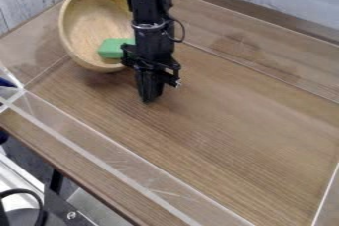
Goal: Remove the green block from inside the brown bowl and put it on the table
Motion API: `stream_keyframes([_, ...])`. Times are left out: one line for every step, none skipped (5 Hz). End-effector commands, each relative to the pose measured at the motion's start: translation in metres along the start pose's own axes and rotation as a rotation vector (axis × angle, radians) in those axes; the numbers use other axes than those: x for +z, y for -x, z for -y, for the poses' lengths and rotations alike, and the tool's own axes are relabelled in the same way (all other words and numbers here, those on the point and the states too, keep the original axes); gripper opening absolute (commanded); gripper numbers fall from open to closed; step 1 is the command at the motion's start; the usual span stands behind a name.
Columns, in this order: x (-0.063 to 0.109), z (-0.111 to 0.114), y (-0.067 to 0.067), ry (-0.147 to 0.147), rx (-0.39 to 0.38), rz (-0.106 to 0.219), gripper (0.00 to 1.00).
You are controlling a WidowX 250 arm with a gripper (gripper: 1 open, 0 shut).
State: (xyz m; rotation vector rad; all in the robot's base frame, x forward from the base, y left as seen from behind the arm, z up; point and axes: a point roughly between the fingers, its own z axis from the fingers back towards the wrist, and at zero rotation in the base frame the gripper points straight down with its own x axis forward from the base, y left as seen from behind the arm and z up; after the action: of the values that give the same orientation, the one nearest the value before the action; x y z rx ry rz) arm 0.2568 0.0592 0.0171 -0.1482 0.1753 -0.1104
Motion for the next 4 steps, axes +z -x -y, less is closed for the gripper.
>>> stream_keyframes([0.006, 0.007, -0.001, 0.001, -0.033, 0.017, 0.0])
stream_keyframes([0.007, 0.011, -0.002, 0.008, -0.046, 0.022, 0.0])
stream_keyframes([0.007, 0.015, -0.003, 0.014, -0.056, 0.026, 0.0])
stream_keyframes([0.006, 0.017, -0.003, 0.02, -0.061, 0.028, 0.0])
